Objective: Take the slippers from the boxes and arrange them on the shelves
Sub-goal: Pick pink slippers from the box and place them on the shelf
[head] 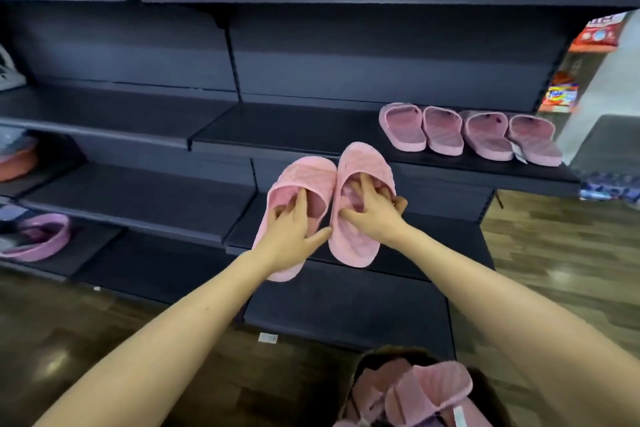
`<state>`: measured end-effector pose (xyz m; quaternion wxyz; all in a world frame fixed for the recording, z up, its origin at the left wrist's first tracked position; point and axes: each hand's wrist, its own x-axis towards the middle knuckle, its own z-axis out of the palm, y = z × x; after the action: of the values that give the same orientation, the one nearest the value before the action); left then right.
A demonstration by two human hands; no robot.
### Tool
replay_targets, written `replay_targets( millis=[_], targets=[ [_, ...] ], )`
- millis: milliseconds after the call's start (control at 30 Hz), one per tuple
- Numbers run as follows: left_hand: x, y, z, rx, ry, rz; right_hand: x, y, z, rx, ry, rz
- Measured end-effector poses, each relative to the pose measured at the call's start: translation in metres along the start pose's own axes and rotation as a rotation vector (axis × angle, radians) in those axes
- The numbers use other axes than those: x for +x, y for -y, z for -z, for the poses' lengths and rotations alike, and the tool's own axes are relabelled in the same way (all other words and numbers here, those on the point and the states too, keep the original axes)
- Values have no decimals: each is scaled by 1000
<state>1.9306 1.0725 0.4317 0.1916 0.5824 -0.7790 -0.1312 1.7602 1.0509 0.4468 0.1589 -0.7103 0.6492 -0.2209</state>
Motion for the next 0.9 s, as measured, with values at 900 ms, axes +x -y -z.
replay_targets(
  millis=[900],
  targets=[
    [343,87,-2,226,251,-136,307,-15,-26,-307,-61,-178]
  ],
)
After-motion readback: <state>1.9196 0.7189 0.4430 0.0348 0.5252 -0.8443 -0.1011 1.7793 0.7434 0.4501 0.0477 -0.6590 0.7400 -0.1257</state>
